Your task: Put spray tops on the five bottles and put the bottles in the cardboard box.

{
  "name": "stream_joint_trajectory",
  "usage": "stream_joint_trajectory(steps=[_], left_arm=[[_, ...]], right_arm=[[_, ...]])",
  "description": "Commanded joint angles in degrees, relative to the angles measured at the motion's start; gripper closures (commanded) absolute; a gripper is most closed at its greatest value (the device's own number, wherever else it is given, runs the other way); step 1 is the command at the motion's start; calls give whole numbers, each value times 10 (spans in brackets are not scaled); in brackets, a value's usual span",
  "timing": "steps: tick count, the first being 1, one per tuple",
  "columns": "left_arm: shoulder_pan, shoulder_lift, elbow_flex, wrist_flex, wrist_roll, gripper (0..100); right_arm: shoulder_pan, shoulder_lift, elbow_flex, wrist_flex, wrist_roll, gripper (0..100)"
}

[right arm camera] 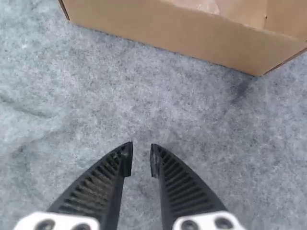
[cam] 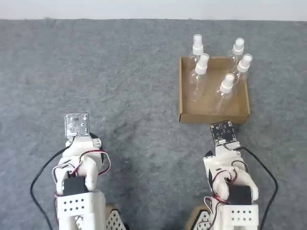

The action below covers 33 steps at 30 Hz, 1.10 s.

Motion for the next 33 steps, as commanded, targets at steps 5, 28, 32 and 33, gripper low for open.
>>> stream_joint_trajectory(steps=[5,28,32,33], left_arm=[[-4,-11,-4,2,4,986],[6,-14,-4,1,6,987],[52,-11,-4,3,6,987],[61,-11,-4,3,6,987]], right_arm=[[6,-12,13,6,5,987],[2,-8,13,7,4,991],[2,-8,13,7,4,991],[2,-8,13,7,4,991]])
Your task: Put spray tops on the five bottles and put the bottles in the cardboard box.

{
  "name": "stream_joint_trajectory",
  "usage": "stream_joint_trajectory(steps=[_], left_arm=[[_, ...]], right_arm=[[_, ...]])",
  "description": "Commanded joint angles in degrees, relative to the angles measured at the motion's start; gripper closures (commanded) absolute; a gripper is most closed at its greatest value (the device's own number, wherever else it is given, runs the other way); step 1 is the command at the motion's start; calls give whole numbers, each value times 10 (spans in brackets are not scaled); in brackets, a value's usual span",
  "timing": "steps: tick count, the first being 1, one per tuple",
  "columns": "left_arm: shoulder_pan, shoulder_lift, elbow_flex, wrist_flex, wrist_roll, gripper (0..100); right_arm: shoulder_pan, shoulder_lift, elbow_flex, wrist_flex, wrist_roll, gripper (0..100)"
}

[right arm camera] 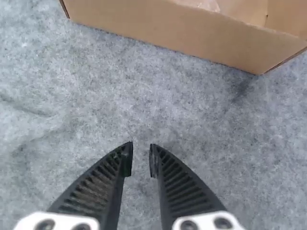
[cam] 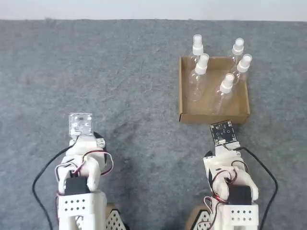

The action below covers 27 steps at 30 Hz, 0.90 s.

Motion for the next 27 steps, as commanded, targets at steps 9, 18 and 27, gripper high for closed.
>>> stream_joint_trajectory(steps=[9,18,27], left_arm=[[40,-9,-4,4,5,987],[40,-9,-4,4,5,987],[40,-9,-4,4,5,987]], right_arm=[[2,-8,13,4,4,991],[2,-8,13,4,4,991],[2,-8,13,4,4,991]])
